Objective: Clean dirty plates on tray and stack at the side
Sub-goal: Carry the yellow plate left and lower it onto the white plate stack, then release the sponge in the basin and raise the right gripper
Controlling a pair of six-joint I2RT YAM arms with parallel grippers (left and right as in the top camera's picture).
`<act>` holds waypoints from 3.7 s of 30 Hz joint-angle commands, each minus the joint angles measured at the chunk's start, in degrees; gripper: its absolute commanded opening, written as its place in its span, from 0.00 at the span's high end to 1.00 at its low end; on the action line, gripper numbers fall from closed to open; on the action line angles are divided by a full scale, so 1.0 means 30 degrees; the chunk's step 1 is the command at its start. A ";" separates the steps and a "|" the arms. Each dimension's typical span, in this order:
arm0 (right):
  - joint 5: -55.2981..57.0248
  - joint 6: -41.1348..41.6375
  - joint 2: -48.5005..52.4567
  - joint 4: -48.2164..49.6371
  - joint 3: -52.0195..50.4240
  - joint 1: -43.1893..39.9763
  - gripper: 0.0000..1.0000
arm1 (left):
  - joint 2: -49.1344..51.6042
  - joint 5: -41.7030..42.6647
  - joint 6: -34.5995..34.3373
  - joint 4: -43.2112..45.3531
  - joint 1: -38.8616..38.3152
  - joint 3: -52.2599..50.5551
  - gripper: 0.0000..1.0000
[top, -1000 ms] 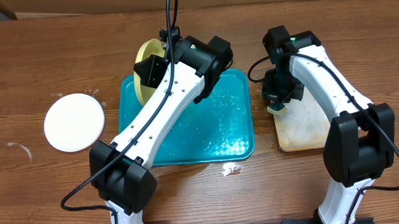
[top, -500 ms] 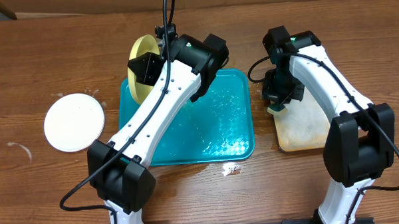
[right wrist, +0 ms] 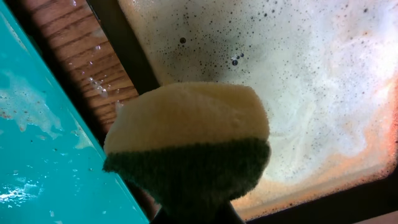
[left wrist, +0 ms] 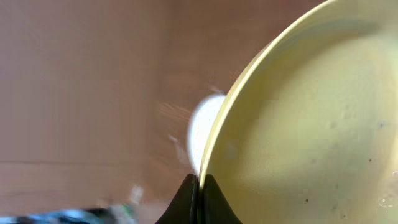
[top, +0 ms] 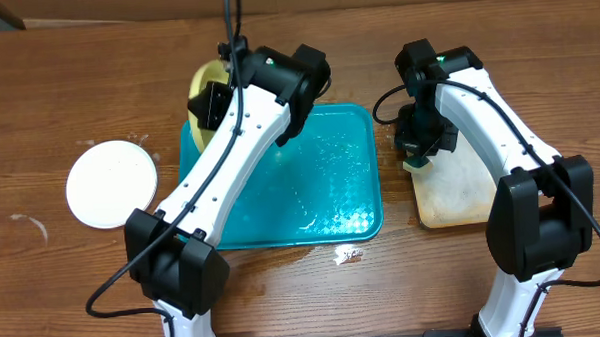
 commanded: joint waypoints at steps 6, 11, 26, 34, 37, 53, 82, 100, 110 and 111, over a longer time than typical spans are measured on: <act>0.0262 0.0007 -0.0452 -0.0364 -0.0051 -0.0058 0.96 | -0.0117 1.2619 -0.0634 0.3446 0.1166 0.0219 0.96; 0.0262 0.0007 -0.0452 -0.0474 -0.0051 -0.0058 0.96 | -0.0117 1.5730 -0.0474 0.5158 0.2098 0.0219 0.96; 0.0255 0.0015 -0.0452 -0.0954 -0.0051 -0.0058 0.96 | -0.0117 1.9591 0.0401 0.5311 0.9158 0.0219 0.95; 0.0015 0.0007 -0.0452 -0.1107 -0.0051 -0.0058 0.96 | -0.0554 1.9737 0.1967 0.4503 1.2815 0.0197 0.95; -0.0459 0.0007 -0.0452 -0.1107 -0.0051 -0.0058 0.96 | -0.1195 1.9722 0.2339 0.4626 1.3675 0.0189 0.95; -0.0546 0.0007 -0.0452 -0.1311 -0.0051 -0.0058 0.96 | -0.8298 2.2622 0.3155 1.2772 1.8338 -1.2502 0.96; -0.0743 -0.0073 -0.0452 -0.2149 -0.0051 -0.0058 0.96 | -0.8153 2.4108 0.4444 1.9314 2.4567 -1.8345 0.96; -0.0743 -0.0066 -0.0452 -0.2084 -0.0051 -0.0058 0.96 | -0.5355 2.5318 0.4481 2.1019 2.5616 -1.8338 0.96; -0.0743 -0.0058 -0.0452 -0.1945 -0.0051 -0.0058 0.96 | -0.5355 2.5026 0.4670 2.1267 2.5624 -1.8338 0.96; -0.0743 -0.0066 -0.0452 -0.1880 -0.0051 -0.0058 0.96 | -0.5355 2.5026 0.4685 2.1267 2.5624 -1.8338 0.95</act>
